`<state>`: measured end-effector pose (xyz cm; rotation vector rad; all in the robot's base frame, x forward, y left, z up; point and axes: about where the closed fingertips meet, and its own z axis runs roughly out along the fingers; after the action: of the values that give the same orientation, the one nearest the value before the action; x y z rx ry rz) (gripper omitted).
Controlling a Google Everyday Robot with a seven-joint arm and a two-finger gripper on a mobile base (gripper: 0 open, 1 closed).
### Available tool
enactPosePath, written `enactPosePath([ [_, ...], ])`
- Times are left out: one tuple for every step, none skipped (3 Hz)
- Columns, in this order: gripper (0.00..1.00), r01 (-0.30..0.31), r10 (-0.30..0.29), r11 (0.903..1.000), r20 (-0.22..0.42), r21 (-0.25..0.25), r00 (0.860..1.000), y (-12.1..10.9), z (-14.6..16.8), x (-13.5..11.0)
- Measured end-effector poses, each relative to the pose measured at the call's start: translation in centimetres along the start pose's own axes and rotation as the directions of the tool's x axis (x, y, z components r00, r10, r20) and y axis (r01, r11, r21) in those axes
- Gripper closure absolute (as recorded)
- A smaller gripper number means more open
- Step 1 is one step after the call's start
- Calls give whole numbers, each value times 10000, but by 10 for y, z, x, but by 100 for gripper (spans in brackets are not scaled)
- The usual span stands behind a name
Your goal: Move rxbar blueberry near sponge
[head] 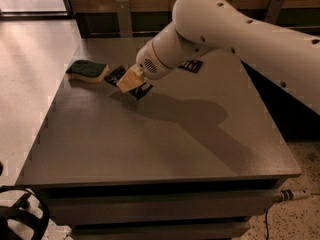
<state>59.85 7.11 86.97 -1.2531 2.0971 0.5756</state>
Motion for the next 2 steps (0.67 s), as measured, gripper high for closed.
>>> enactPosePath([
  [100,-1,1,10000,-3,-4,10000,0,0,0],
  [100,89,-90,9999,-169,-78,9998,1,5,-3],
])
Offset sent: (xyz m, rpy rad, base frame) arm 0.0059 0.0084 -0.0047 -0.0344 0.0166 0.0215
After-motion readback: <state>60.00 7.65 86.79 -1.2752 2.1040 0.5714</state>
